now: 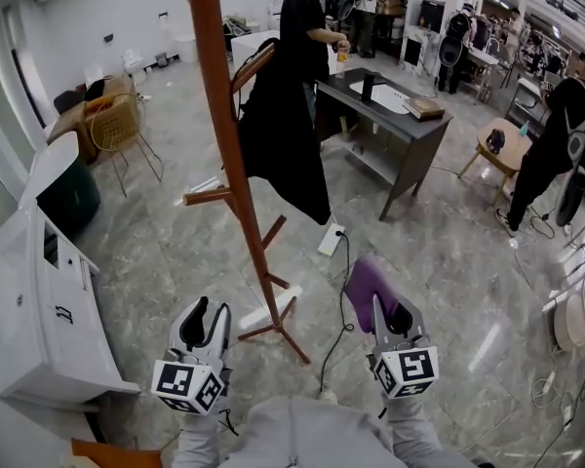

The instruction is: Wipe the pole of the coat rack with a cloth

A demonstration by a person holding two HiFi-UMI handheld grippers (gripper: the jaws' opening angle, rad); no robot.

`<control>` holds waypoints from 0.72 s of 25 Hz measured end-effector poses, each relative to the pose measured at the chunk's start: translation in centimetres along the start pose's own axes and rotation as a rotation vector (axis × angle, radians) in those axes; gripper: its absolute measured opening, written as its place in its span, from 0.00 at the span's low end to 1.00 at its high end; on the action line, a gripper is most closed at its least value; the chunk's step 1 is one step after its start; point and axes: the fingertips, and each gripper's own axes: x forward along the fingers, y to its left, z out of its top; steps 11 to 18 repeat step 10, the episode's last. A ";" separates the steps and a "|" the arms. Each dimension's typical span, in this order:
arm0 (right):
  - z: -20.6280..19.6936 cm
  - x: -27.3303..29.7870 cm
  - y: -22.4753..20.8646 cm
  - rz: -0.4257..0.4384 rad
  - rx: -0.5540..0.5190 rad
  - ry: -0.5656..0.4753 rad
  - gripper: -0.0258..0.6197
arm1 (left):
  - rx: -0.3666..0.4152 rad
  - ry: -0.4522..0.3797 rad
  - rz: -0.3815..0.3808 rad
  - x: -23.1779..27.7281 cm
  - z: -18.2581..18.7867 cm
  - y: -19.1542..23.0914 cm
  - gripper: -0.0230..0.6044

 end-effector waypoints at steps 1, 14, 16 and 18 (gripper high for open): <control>0.0 0.0 0.0 0.003 0.000 0.001 0.12 | 0.000 0.001 0.002 0.0 0.0 0.0 0.31; -0.1 0.0 0.6 0.020 -0.005 0.003 0.12 | -0.004 0.001 0.011 -0.5 -0.2 0.3 0.31; -0.1 0.0 0.6 0.020 -0.005 0.003 0.12 | -0.004 0.001 0.011 -0.5 -0.2 0.3 0.31; -0.1 0.0 0.6 0.020 -0.005 0.003 0.12 | -0.004 0.001 0.011 -0.5 -0.2 0.3 0.31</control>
